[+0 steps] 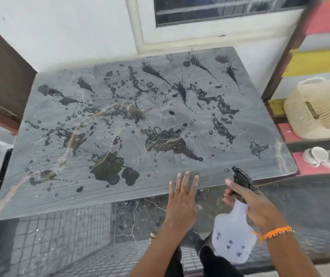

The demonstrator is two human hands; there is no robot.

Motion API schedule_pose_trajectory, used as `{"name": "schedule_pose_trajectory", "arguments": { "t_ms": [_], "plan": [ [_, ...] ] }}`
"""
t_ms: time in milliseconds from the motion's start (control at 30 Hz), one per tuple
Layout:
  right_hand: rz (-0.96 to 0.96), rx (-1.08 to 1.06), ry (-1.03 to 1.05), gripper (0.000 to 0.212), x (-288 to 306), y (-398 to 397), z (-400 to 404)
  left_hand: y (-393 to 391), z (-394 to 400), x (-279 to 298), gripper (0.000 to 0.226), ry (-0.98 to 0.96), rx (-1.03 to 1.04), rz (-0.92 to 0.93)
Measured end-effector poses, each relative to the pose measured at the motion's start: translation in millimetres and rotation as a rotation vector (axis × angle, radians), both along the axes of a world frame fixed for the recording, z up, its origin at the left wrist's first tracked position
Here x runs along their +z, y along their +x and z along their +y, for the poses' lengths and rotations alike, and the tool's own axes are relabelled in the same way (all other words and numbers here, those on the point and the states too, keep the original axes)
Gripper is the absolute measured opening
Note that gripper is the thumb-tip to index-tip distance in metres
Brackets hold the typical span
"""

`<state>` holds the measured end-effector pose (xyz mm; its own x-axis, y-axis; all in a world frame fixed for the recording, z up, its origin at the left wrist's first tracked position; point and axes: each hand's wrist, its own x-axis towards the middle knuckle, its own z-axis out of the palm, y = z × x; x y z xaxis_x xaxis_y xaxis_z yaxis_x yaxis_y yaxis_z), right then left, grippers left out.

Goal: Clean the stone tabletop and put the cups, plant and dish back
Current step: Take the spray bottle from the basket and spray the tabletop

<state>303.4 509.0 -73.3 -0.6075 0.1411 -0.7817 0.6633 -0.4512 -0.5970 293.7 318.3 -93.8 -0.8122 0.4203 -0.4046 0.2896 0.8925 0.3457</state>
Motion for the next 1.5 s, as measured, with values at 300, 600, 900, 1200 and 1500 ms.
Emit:
{"name": "schedule_pose_trajectory", "arguments": {
  "t_ms": [300, 600, 900, 1200, 1500],
  "plan": [
    [-0.007, -0.110, 0.123, 0.022, 3, -10, 105, -6, 103, 0, 0.081, -0.050, -0.008, -0.028],
    [0.115, -0.075, 0.160, 0.044, -6, 4, 167, -20, 169, 3, 0.080, -0.066, 0.105, 0.008],
    [0.095, 0.128, 0.457, 0.042, 0, -72, 193, -92, 217, -1, 0.081, 0.042, 0.024, 0.021],
    [0.199, -0.030, 0.345, 0.021, 40, -117, 248, -155, 256, 9, 0.075, 0.156, -0.042, -0.017],
    [0.374, -0.181, 0.778, 0.029, 50, -183, 363, -205, 373, 26, 0.026, 0.518, 0.109, -0.433]
  ]
}}
